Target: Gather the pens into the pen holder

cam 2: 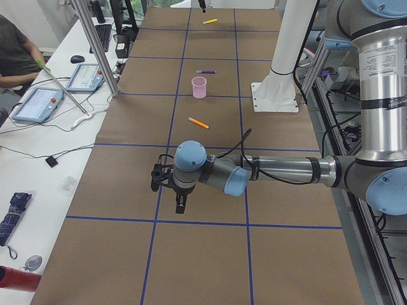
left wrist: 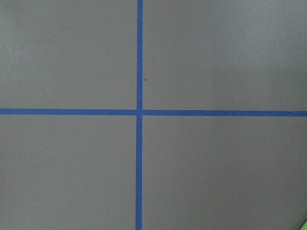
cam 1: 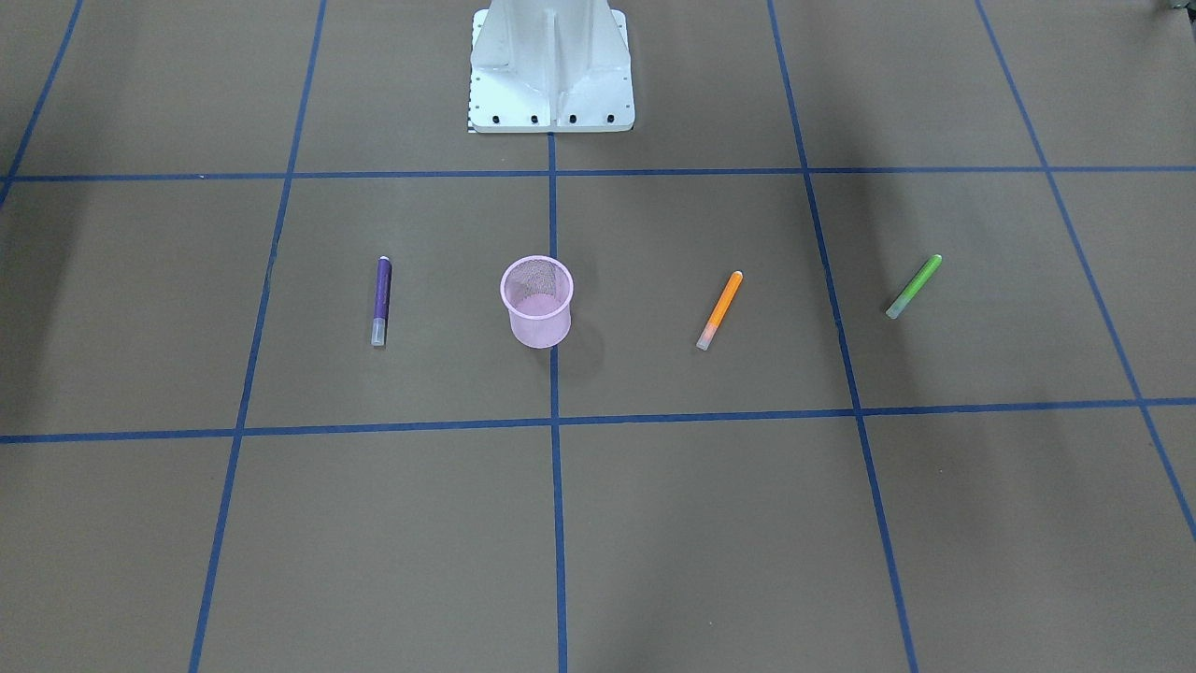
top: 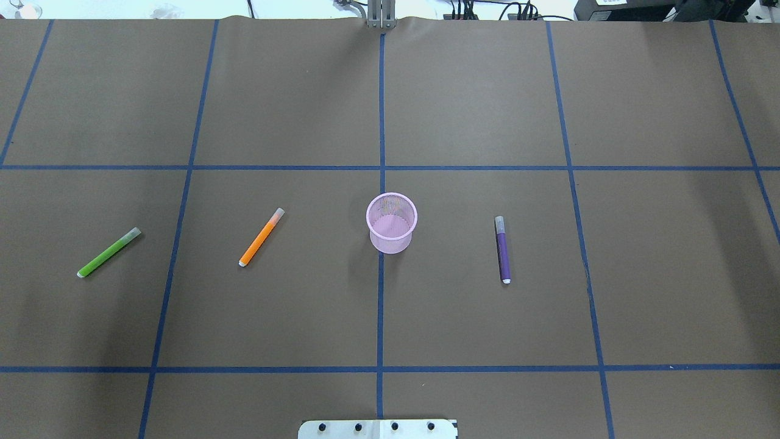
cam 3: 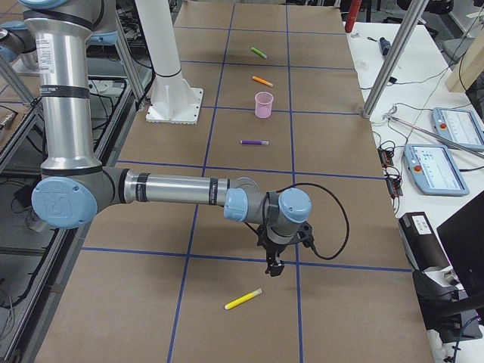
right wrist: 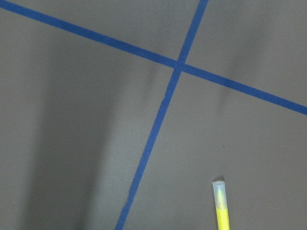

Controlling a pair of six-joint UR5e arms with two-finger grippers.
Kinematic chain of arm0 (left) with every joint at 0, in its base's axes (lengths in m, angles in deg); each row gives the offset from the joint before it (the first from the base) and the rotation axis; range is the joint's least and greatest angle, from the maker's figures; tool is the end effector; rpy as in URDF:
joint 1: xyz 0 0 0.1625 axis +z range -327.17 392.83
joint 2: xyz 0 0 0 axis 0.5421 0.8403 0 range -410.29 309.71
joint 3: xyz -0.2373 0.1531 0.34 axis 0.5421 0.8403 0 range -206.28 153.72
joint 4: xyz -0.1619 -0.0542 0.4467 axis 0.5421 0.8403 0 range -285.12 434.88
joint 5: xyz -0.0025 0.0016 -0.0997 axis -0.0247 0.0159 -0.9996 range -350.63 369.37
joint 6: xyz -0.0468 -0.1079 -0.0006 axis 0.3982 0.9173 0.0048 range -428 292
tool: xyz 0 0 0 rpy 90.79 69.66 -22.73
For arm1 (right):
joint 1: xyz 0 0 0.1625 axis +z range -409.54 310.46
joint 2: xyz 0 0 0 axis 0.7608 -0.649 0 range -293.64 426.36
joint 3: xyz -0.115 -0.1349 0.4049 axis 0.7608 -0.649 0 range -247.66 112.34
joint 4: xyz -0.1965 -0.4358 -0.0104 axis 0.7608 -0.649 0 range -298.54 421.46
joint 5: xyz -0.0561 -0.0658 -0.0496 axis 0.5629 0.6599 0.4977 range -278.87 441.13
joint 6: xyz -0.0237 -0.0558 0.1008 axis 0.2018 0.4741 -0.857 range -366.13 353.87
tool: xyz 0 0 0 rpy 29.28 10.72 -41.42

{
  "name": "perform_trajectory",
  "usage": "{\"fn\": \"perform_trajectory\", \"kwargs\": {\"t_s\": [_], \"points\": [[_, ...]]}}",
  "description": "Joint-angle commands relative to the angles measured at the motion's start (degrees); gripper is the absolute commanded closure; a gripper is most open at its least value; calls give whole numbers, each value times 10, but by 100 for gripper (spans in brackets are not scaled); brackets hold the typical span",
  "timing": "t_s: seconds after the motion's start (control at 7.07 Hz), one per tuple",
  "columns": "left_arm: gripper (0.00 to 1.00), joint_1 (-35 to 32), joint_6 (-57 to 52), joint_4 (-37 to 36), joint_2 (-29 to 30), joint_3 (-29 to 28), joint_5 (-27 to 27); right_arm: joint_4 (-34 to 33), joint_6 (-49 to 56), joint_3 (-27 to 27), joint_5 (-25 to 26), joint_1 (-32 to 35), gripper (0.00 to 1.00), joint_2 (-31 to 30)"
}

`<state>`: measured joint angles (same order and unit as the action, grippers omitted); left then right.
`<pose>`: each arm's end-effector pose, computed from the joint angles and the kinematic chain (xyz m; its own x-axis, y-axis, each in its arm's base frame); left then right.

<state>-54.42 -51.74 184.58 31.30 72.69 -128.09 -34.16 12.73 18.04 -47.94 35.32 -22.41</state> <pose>-0.0218 -0.5173 0.6352 0.6492 0.0133 -0.7605 0.1425 0.9800 0.1389 0.0095 -0.5559 0.7344 0.7111 -0.2945 0.6385 0.3366 0.9398 0.0585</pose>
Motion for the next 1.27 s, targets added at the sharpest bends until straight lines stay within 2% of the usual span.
{"fn": "perform_trajectory", "kwargs": {"t_s": [0.0,0.28,0.57,0.99,1.13], "points": [[0,0,-1,1,0,3,0,4,6,-46,5,-2,1,2],[0,0,-1,1,0,5,0,132,4,-143,7,-5,2,3],[0,0,-1,2,-2,14,0,148,7,-156,8,-8,14,-4],[0,0,-1,2,-2,18,0,150,14,-178,2,-30,16,-2],[0,0,-2,2,-2,18,0,150,13,-179,8,-44,25,0]]}}
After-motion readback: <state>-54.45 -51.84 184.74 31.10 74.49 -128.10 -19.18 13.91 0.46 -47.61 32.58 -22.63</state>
